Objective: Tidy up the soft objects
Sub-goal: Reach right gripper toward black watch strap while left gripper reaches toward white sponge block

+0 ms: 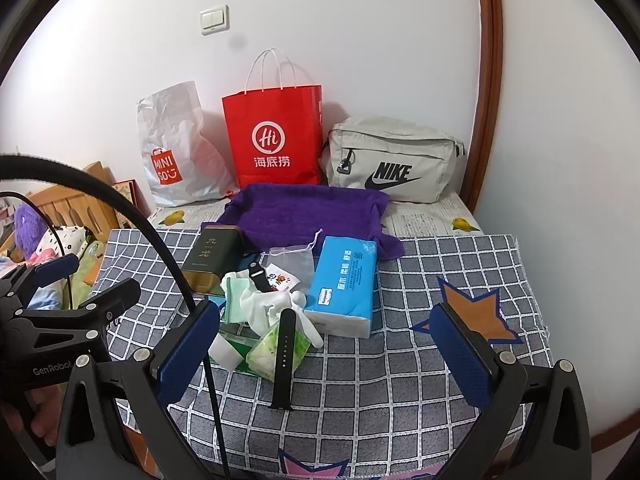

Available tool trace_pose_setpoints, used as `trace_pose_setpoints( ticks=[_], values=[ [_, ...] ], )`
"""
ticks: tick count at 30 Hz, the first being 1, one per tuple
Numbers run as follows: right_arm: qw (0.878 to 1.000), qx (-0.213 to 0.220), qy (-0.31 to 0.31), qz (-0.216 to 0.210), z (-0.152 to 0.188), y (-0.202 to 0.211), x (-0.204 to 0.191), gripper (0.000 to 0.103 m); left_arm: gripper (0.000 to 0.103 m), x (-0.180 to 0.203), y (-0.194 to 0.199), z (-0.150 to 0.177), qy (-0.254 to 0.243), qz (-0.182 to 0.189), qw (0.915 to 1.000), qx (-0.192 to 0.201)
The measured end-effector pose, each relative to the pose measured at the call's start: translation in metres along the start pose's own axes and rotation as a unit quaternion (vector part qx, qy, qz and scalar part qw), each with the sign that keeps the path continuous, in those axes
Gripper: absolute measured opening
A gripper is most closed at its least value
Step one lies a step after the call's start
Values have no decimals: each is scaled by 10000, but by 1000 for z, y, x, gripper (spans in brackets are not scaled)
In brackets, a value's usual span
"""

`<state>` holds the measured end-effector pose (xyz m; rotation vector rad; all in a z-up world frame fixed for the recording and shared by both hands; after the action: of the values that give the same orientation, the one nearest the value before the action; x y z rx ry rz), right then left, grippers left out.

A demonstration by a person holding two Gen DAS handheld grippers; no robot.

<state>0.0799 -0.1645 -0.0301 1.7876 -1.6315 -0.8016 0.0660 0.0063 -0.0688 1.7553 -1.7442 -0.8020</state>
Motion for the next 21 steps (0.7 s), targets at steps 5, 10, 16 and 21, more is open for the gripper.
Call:
trace_pose_setpoints(
  ticks=[5,10,16,21],
  values=[
    [10000,-13,74,50,1,-2,-3,103,103,-2,0,0,-17,-13,10000,-13],
    [9999,-27,93,40,2,-3,-5,103,103,-3,0,-1,-8,-31,10000,-9],
    [10000,-54,69,21,3,-4,-5,103,103,-4,-2,0,-10,-31,10000,-70],
    [9995,-310,34,-31,12,-16,-3,103,103,-3,-16,11,5,50,9993,-371]
  ],
)
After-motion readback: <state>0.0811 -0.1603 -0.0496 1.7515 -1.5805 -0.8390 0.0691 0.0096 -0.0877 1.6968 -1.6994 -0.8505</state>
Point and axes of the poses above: each gripper's, at about its wrist camera, not at the fingertips, and y roughly against the way its jaws point, x to its right, z to its underside, the point moved 9 cm from there along -y, roughly the way its jaws point, and after that the axes turned 6 degrees about -x, right-handed, at the moved point
